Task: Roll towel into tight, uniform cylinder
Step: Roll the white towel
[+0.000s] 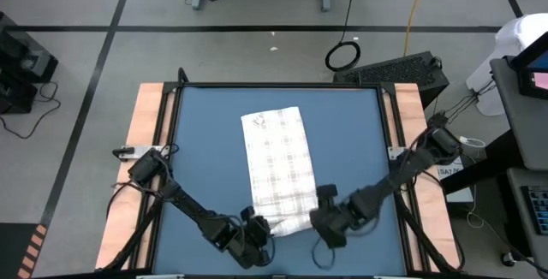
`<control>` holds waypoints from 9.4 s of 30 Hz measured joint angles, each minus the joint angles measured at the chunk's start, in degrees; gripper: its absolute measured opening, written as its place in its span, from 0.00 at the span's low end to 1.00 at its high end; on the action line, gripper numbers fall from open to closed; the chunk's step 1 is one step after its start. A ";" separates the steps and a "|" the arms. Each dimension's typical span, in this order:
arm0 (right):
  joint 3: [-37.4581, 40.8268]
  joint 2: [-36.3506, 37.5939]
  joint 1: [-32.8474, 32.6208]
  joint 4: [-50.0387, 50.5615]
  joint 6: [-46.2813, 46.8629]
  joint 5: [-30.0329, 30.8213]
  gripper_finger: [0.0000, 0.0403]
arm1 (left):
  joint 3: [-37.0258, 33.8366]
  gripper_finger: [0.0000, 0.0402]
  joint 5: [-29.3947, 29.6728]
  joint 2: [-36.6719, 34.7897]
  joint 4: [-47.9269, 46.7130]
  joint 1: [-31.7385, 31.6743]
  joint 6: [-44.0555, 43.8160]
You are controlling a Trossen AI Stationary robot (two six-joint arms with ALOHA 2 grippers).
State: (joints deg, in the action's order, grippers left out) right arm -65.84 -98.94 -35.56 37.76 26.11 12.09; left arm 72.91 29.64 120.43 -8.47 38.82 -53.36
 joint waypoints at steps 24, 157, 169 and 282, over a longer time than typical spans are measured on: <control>-0.46 -11.89 -1.77 -7.90 6.08 5.23 0.48 | -0.83 0.13 -9.32 -0.77 -2.13 -4.75 -0.66; 0.28 -9.59 5.38 -6.15 1.71 -4.66 0.38 | -1.51 0.32 -6.37 -4.94 -3.97 -8.69 12.92; 0.33 -9.83 8.11 -12.34 1.87 -18.25 0.10 | -0.16 0.55 7.44 -9.18 -4.79 -0.28 21.02; -10.69 -17.21 5.85 -3.95 15.15 -14.58 0.17 | -13.07 0.71 6.80 -12.59 14.15 0.22 29.11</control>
State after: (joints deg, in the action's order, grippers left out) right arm -76.53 -116.15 -29.71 33.81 41.26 -2.49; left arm 59.83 36.43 107.84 5.67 39.04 -24.25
